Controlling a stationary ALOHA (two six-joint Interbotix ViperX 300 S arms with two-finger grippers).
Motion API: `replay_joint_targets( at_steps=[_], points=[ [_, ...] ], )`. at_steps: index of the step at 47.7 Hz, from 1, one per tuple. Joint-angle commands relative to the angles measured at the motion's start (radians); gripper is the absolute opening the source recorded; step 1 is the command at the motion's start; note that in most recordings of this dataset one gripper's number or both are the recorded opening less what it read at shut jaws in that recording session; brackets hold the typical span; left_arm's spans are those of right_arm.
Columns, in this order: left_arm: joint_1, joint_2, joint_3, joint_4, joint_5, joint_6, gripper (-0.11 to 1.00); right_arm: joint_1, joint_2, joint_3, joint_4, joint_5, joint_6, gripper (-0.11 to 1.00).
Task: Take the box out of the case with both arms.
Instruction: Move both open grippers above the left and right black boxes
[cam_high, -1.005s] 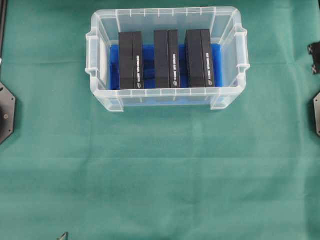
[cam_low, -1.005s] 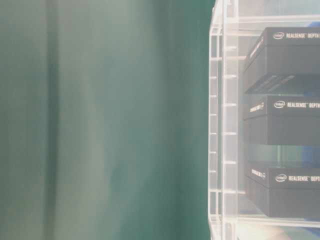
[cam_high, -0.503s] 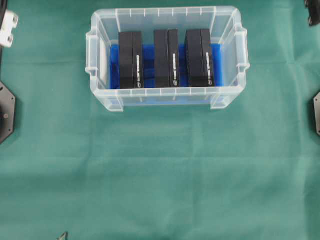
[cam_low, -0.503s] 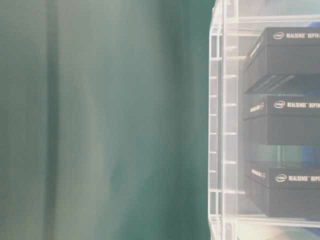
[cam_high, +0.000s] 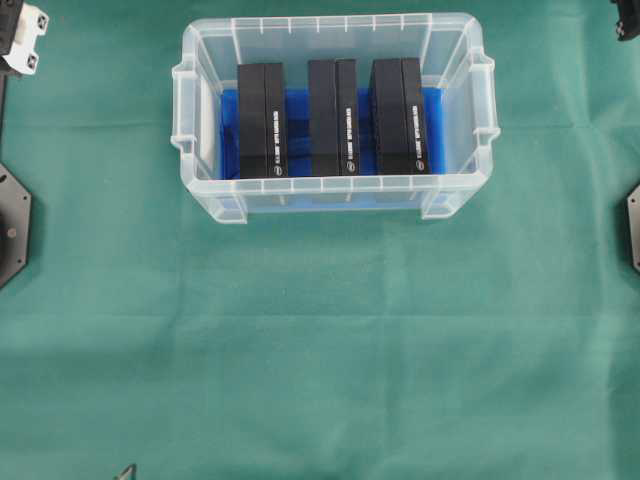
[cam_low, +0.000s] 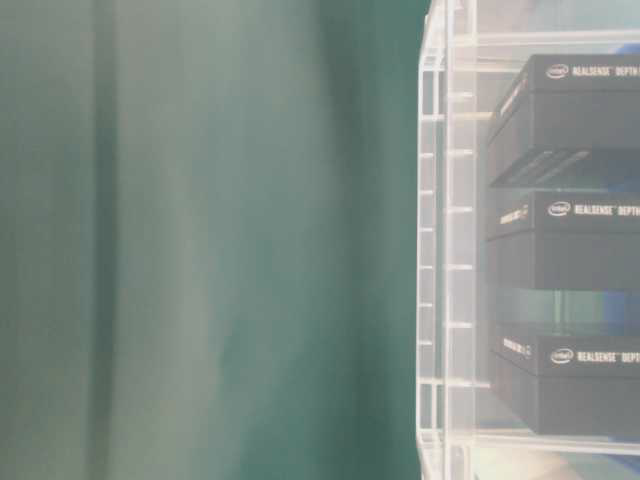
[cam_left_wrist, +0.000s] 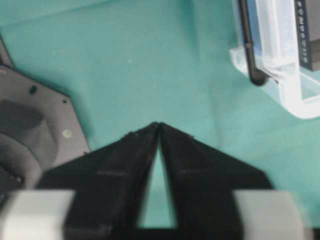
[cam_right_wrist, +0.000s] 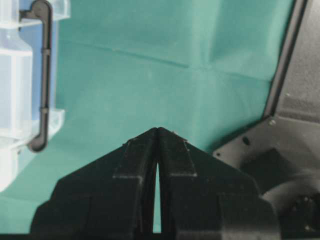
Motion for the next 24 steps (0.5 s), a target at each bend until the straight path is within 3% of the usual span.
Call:
replay_joint_targets(
  at_steps=[1,3,6,10,13,19,24],
  points=[
    [0.005,-0.002,-0.006,-0.002,-0.005,-0.002,0.17,-0.003,-0.003,-0.011,0.003,-0.023,-0.002,0.02],
    [0.005,-0.002,-0.003,-0.002,-0.005,-0.003,0.28,-0.003,-0.003,-0.008,0.003,-0.034,-0.002,0.03],
    [0.005,-0.002,0.000,-0.002,-0.003,-0.009,0.49,-0.003,-0.002,-0.002,0.002,-0.048,-0.003,0.15],
    [0.005,0.000,0.002,-0.006,-0.002,-0.031,0.73,-0.003,-0.002,0.002,-0.011,-0.063,0.008,0.38],
    [0.005,0.000,0.002,-0.006,-0.003,-0.051,0.86,-0.003,0.002,0.005,-0.031,-0.072,0.015,0.58],
    [0.005,0.003,0.005,-0.008,-0.005,-0.069,0.86,-0.003,0.009,0.006,-0.052,-0.075,0.031,0.90],
    [0.005,0.009,0.003,-0.008,-0.005,-0.078,0.86,-0.003,0.011,0.006,-0.057,-0.081,0.046,0.97]
  ],
)
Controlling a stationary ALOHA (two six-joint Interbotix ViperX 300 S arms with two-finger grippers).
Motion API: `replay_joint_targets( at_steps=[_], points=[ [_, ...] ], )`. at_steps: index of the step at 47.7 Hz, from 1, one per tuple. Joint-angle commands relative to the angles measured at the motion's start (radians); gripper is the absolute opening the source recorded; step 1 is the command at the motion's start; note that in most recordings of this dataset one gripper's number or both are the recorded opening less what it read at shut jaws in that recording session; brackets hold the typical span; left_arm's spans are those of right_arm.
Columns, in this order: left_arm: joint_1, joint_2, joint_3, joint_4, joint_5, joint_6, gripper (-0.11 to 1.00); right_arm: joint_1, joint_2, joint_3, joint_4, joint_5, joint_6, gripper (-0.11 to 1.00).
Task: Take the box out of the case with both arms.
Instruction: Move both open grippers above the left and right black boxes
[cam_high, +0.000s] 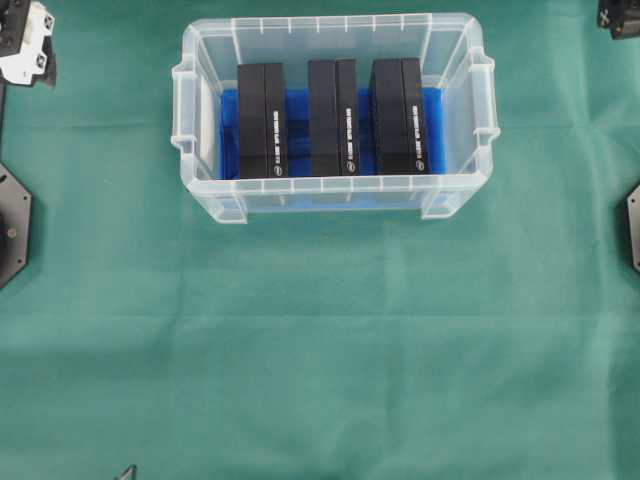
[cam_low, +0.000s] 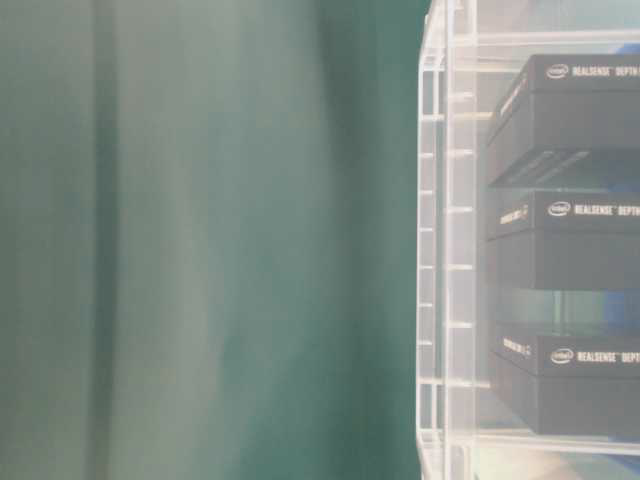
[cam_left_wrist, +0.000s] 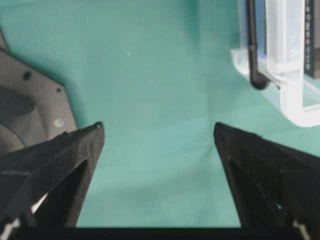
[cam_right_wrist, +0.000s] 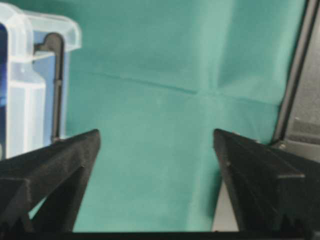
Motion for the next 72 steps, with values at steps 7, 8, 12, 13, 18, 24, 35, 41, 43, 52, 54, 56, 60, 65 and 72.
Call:
replay_joint_targets(
  at_steps=[7,8,12,13,18,24,35,41,43,52,54,56,60,65,72],
  points=[
    [0.003,-0.005,-0.012,0.005,-0.020,-0.008,0.86,0.000,-0.008,-0.011,-0.005,-0.037,0.044,0.96],
    [0.003,-0.005,-0.011,0.005,-0.026,-0.006,0.86,-0.002,-0.009,-0.009,-0.003,-0.038,0.049,0.96],
    [-0.006,-0.015,-0.009,0.005,-0.054,-0.003,0.86,0.000,-0.012,-0.006,0.005,-0.026,0.069,0.96],
    [-0.009,-0.018,-0.009,0.005,-0.058,-0.005,0.86,0.000,-0.014,-0.006,0.006,-0.021,0.069,0.96],
    [-0.008,-0.029,-0.008,0.005,-0.094,-0.017,0.86,0.000,-0.015,-0.006,0.006,-0.005,0.069,0.96],
    [-0.006,-0.015,-0.014,-0.002,-0.106,-0.072,0.86,0.000,-0.014,-0.006,0.006,-0.002,0.071,0.96],
    [-0.032,0.038,-0.051,-0.003,-0.107,-0.123,0.86,0.008,0.026,-0.023,0.018,-0.009,0.074,0.96],
    [-0.052,0.100,-0.098,-0.002,-0.106,-0.124,0.86,0.025,0.080,-0.052,0.032,-0.020,0.075,0.95],
    [-0.058,0.130,-0.121,-0.003,-0.106,-0.126,0.86,0.035,0.100,-0.064,0.034,-0.021,0.075,0.95],
    [-0.077,0.245,-0.222,-0.002,-0.089,-0.123,0.86,0.081,0.192,-0.130,0.034,-0.058,0.114,0.95],
    [-0.081,0.265,-0.242,-0.002,-0.083,-0.121,0.86,0.092,0.210,-0.144,0.034,-0.072,0.123,0.95],
    [-0.084,0.287,-0.262,0.002,-0.078,-0.121,0.86,0.104,0.232,-0.164,0.034,-0.091,0.130,0.95],
    [-0.091,0.328,-0.301,0.003,-0.077,-0.123,0.86,0.121,0.267,-0.193,0.034,-0.112,0.132,0.95],
    [-0.098,0.374,-0.342,0.005,-0.077,-0.123,0.86,0.137,0.311,-0.230,0.034,-0.120,0.132,0.95],
    [-0.107,0.433,-0.400,0.006,-0.077,-0.121,0.86,0.152,0.373,-0.287,0.034,-0.126,0.130,0.95]
  ],
)
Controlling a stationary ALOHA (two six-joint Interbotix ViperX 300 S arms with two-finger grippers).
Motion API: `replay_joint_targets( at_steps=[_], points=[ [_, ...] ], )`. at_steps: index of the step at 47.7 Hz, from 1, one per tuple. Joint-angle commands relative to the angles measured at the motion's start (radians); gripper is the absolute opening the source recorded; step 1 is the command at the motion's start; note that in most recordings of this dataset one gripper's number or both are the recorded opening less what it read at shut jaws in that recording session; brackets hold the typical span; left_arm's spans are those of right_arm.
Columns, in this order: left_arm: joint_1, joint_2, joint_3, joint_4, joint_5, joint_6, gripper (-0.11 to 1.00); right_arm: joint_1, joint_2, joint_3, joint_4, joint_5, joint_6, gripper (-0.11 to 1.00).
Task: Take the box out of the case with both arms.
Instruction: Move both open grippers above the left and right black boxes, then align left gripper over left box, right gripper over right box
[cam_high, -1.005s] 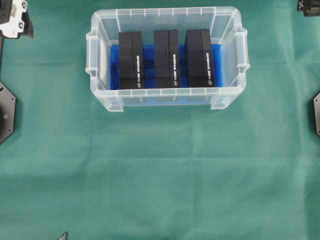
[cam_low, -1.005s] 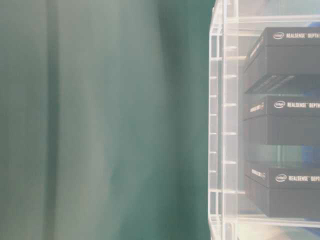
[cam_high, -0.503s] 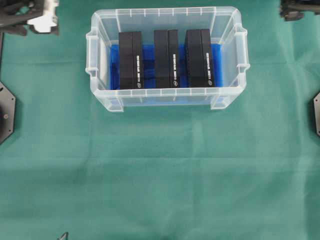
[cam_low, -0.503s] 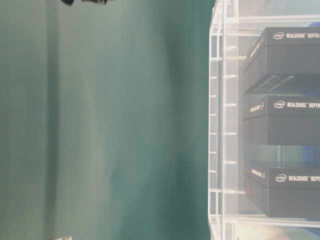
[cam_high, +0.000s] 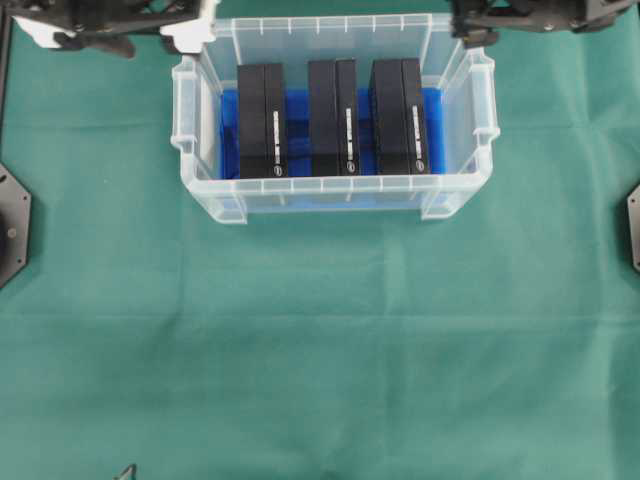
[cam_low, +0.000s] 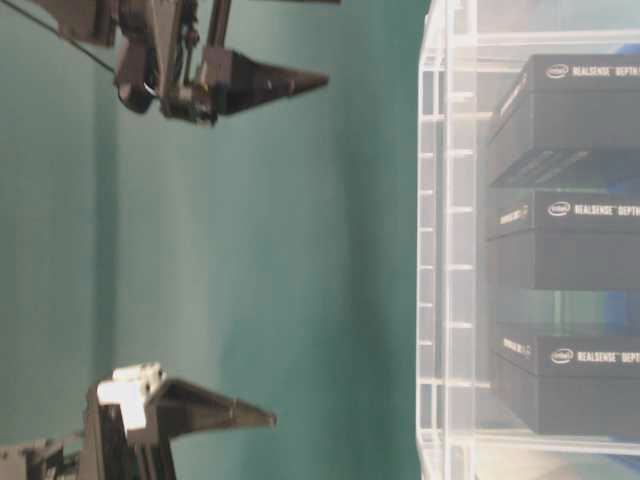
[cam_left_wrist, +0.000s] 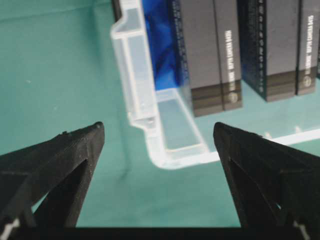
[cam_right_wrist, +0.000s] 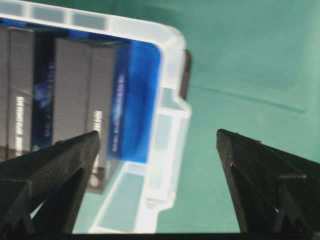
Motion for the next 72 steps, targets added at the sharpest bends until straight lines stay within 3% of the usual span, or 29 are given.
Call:
replay_joint_targets(
  at_steps=[1,24,39,72],
  points=[
    [-0.009,0.023,-0.060,0.005,0.000,0.003,0.86,0.009,0.020,-0.058,0.000,-0.011,0.000,0.95],
    [-0.032,0.149,-0.179,0.009,-0.005,0.012,0.86,0.049,0.156,-0.209,0.000,-0.025,-0.008,0.94],
    [-0.040,0.202,-0.233,0.011,-0.006,0.035,0.86,0.054,0.164,-0.219,0.000,-0.028,-0.008,0.94],
    [-0.040,0.239,-0.241,0.020,-0.009,0.035,0.86,0.072,0.209,-0.273,0.000,-0.032,-0.026,0.94]
  ],
)
